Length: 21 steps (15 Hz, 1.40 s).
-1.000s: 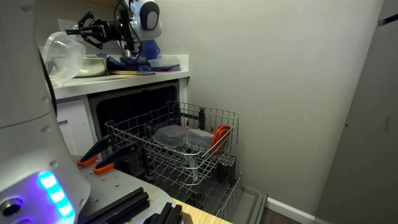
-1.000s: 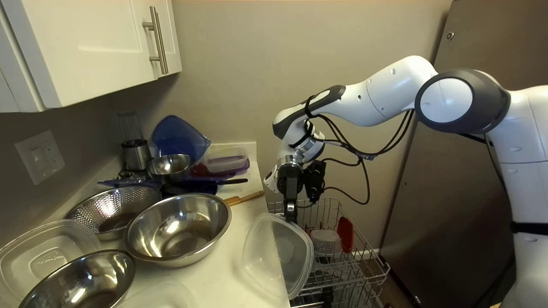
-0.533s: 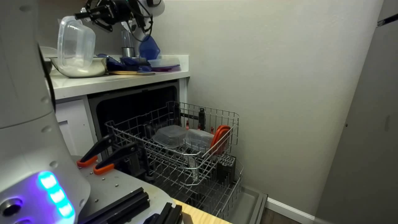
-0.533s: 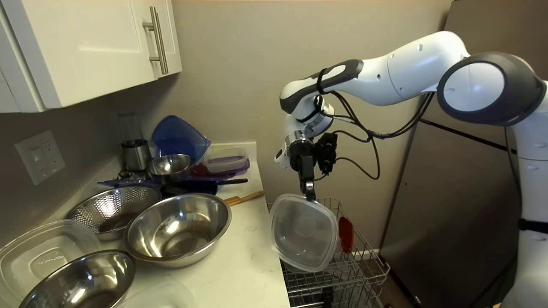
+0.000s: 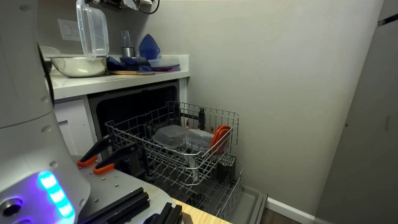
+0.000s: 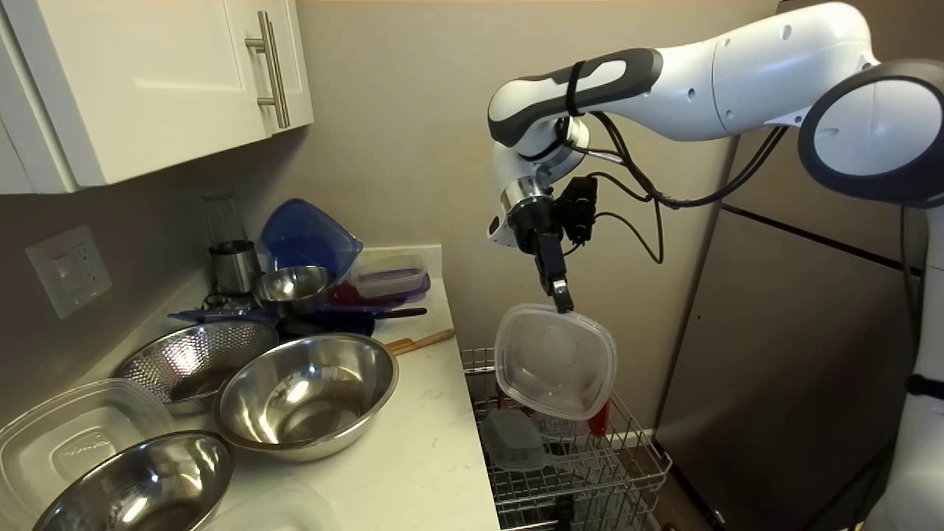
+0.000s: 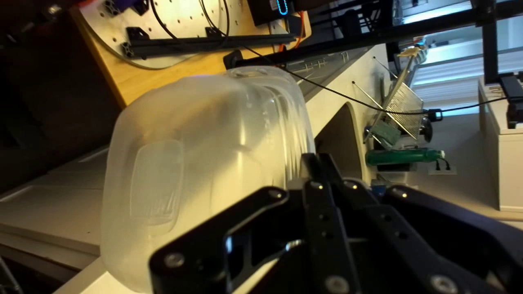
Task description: Remove one bowl from the counter and put it in the dishwasher.
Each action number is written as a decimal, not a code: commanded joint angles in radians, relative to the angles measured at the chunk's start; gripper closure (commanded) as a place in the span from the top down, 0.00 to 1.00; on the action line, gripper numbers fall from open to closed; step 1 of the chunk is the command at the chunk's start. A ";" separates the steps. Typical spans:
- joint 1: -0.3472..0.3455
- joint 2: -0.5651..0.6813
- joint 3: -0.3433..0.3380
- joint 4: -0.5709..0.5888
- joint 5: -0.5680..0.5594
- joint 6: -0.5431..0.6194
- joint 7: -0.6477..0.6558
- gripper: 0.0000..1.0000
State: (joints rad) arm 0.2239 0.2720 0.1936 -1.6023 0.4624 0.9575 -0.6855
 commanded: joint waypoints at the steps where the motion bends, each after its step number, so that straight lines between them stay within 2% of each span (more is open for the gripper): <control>1: 0.014 -0.018 0.017 -0.008 -0.137 0.051 0.057 0.00; 4: 0.027 -0.027 0.028 -0.045 -0.255 0.169 0.067 0.00; 6: 0.033 -0.034 0.036 -0.087 -0.307 0.293 0.077 0.00; 11: 0.032 -0.022 0.051 -0.223 -0.328 0.595 0.093 0.00; 14: 0.035 -0.009 0.049 -0.303 -0.359 0.732 0.134 0.00; 17: 0.031 0.001 0.049 -0.362 -0.386 0.810 0.180 0.00; 21: 0.028 0.015 0.049 -0.407 -0.415 0.855 0.239 0.00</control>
State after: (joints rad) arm 0.2619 0.2999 0.2328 -1.9616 0.0810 1.7678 -0.5025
